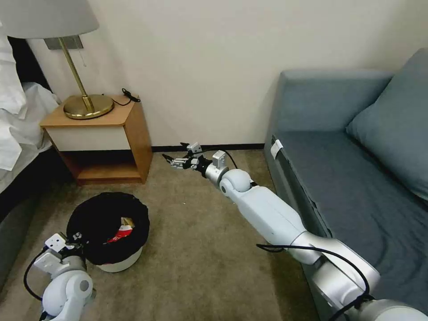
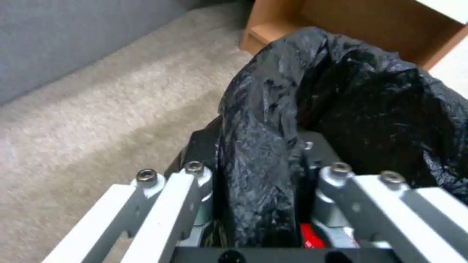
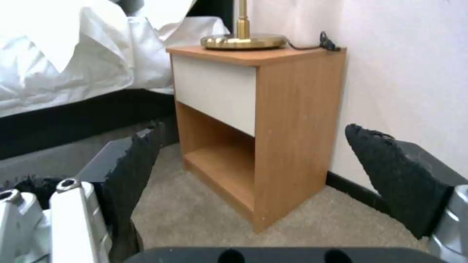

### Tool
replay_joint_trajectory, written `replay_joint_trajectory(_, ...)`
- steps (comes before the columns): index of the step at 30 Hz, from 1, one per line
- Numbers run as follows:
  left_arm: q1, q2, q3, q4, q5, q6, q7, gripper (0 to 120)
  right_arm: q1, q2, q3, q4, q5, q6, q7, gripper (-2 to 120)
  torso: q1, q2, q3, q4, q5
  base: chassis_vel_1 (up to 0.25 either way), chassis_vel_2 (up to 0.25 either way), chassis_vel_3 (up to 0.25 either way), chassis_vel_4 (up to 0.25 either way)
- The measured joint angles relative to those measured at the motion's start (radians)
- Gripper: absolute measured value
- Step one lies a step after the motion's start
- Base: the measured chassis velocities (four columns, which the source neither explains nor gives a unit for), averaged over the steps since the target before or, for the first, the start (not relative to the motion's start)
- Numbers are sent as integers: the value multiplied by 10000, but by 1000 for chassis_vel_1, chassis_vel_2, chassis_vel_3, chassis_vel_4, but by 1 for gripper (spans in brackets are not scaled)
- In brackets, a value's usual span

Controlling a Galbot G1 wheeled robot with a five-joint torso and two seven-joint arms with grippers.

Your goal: Pick up the trash bin, then pick up the garbage on the floor and place it into the trash bin.

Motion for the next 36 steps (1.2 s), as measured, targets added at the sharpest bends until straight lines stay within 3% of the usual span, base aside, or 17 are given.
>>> replay_joint_trajectory(4, 140, 205, -107, 76, 181, -156, 361, 52, -119, 13, 45, -13, -72, 10, -7, 93, 0, 0, 0, -1, 0, 0, 0, 0, 0)
replay_joint_trajectory(10, 370, 247, -241, -355, 1254, -194, 534, 72, -263, -27, 65, 50, -185, -192, 535, 96, 0, 0, -1, -1, 1, 0, 0, 0, 0)
replay_joint_trajectory(11, 380, 263, -321, -374, 2087, -196, 527, 82, -341, -25, 127, 113, -189, -347, 969, 99, 0, 0, 0, -2, 1, 0, 0, 0, 0)
replay_joint_trajectory(12, 380, 263, -321, -374, 2087, -196, 527, 82, -341, -25, 127, 113, -189, -347, 969, 99, 0, 0, 0, -2, 1, 0, 0, 0, 0)
replay_joint_trajectory(15, 501, 370, -529, -393, 3717, -230, 549, 95, -489, 57, 402, 211, -123, -613, 1687, 100, 0, 0, -1, 0, 0, 0, 0, 0, 0)
replay_joint_trajectory(16, 501, 370, -529, -393, 3717, -230, 549, 95, -489, 57, 402, 211, -123, -613, 1687, 100, 0, 0, -1, 0, 0, 0, 0, 0, 0)
replay_joint_trajectory(18, 552, 362, -597, -437, 4531, -453, 640, 98, -540, 83, 512, 261, 62, -695, 1958, 100, 0, 0, 0, 1, 0, 0, 0, 0, 0)
replay_joint_trajectory(20, 625, 325, -693, -601, 6018, -1084, 925, 100, -644, 53, 655, 592, 974, -977, 2958, 100, 0, 0, -1, 0, 0, 0, 0, 0, 0)
replay_joint_trajectory(22, 644, 347, -678, -746, 6339, -1314, 1149, 100, -700, 24, 746, 777, 1378, -1158, 3363, 100, 0, 0, -1, 1, 0, 0, 0, 0, 0)
replay_joint_trajectory(27, 279, 558, -156, -692, 6676, -2062, 2133, 100, -1142, 239, 1343, 1019, 1948, -1208, 4322, 100, 0, 0, 0, -3, 2, 0, 0, 0, 0)
replay_joint_trajectory(32, -234, 584, 402, -540, 6834, -2149, 2570, 100, -1670, 575, 1896, 1185, 1737, -1171, 4572, 100, 0, 0, -1, 1, 1, 0, 0, 0, 0)
replay_joint_trajectory(35, -1137, 491, 1226, -337, 6886, -1995, 2650, 100, -2161, 929, 2505, 1101, 1058, -870, 4606, 100, 0, 0, 0, -1, 1, 0, 0, 0, 0)
replay_joint_trajectory(36, -1137, 491, 1226, -337, 6886, -1995, 2650, 100, -2161, 929, 2505, 1101, 1058, -870, 4606, 100, 0, 0, 0, -1, 1, 0, 0, 0, 0)
